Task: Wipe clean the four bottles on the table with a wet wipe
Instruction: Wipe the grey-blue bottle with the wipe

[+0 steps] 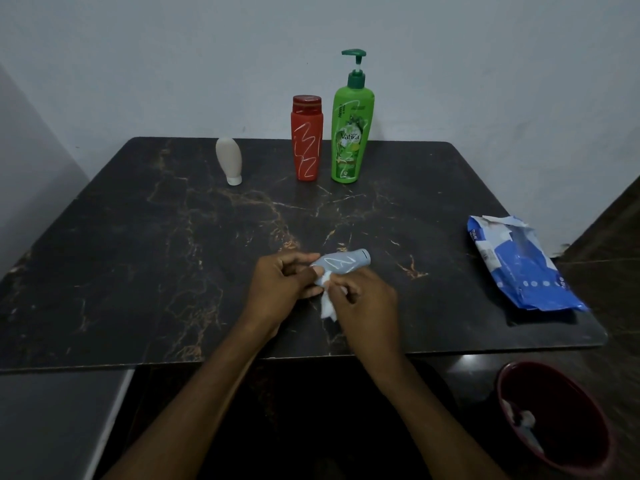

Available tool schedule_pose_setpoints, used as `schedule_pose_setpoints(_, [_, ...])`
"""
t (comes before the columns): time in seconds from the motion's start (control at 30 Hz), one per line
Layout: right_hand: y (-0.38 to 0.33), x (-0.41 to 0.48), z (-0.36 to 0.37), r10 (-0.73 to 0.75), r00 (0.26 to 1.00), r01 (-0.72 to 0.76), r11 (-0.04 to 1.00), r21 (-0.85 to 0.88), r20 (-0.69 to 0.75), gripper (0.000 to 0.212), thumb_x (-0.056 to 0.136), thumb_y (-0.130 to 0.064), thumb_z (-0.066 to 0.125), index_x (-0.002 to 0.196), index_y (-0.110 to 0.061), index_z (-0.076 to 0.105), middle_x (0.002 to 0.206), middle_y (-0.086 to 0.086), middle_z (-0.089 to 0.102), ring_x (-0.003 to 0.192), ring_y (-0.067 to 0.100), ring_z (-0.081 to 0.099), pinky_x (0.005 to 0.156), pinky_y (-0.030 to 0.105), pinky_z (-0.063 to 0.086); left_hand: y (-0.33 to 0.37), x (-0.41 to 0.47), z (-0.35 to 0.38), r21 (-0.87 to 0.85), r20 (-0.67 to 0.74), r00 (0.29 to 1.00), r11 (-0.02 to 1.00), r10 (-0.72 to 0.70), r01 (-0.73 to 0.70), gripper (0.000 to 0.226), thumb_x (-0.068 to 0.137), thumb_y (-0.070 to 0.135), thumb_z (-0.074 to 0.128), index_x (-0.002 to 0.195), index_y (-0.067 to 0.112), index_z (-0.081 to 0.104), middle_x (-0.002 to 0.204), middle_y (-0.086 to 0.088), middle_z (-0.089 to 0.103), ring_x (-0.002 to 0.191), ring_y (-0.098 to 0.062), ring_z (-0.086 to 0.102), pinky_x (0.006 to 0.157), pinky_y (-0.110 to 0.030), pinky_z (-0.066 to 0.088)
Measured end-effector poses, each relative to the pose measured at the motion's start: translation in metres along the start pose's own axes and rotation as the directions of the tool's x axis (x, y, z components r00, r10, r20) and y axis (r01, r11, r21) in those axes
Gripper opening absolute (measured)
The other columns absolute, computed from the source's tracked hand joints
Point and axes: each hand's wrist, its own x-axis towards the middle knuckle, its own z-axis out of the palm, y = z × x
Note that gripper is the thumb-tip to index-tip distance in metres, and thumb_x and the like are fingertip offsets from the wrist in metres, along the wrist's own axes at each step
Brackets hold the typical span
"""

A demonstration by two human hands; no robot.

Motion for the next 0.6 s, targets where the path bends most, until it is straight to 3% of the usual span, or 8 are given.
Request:
schedule_pose_setpoints(0.1, [-0.005,-0.005,0.006,-0.049,0.998,0.049,0.999,0.014,0.037,0.009,0.085,-0.014,0.073,0.092,-0.016,0.078,0.092,-0.004,0.071,0.086,0.006,0.067,0.083,0.018,0.051,0.0,-0.001,-0.001,0.012,-0.001,1.0,1.0,0.014,-0.014,0.023,0.09,-0.003,0.073,0.112,-0.001,0.073,0.096,-0.019,0.078,0.087,-0.026,0.077,0.075,-0.031,0.064])
schedule_pose_setpoints(0.23, [0.005,0.01,-0.014,0.042,0.999,-0.042,0.999,-0.017,-0.029,0.004,0.087,-0.018,0.073,0.087,-0.019,0.077,0.085,-0.007,0.069,0.078,0.0,0.063,0.076,0.018,0.051,0.0,-0.001,-0.001,0.0,0.002,1.0,1.0,0.002,-0.002,0.025,0.09,-0.003,0.073,0.115,-0.003,0.072,0.098,-0.019,0.077,0.091,-0.029,0.077,0.08,-0.037,0.065])
schedule_pose_setpoints(0.33, [0.008,0.017,-0.02,0.09,0.994,-0.091,0.995,-0.031,-0.055,0.007,0.089,-0.02,0.071,0.085,-0.019,0.076,0.082,-0.008,0.068,0.076,0.003,0.063,0.074,0.028,0.053,-0.001,-0.001,0.0,0.014,0.006,1.0,1.0,0.009,-0.009,0.025,0.09,-0.002,0.073,0.115,-0.002,0.072,0.098,-0.018,0.078,0.091,-0.03,0.078,0.079,-0.037,0.065])
schedule_pose_setpoints(0.5, [-0.014,-0.003,0.004,0.03,0.999,-0.03,1.0,0.001,-0.021,0.005,0.084,-0.014,0.072,0.085,-0.016,0.077,0.086,-0.005,0.069,0.079,0.005,0.064,0.075,0.019,0.05,-0.003,-0.002,-0.002,0.008,0.011,0.999,0.999,0.035,-0.035,0.023,0.091,-0.002,0.071,0.114,-0.002,0.072,0.097,-0.021,0.077,0.092,-0.032,0.077,0.08,-0.037,0.065])
schedule_pose_setpoints(0.6, [-0.01,0.001,-0.001,0.042,0.999,-0.042,0.999,0.01,-0.027,0.005,0.085,-0.014,0.072,0.083,-0.016,0.076,0.084,-0.005,0.069,0.077,0.005,0.064,0.074,0.024,0.052,-0.003,-0.002,-0.002,0.002,0.012,0.999,0.999,0.035,-0.035,0.024,0.091,-0.002,0.072,0.114,-0.002,0.073,0.097,-0.019,0.078,0.092,-0.031,0.077,0.081,-0.038,0.064])
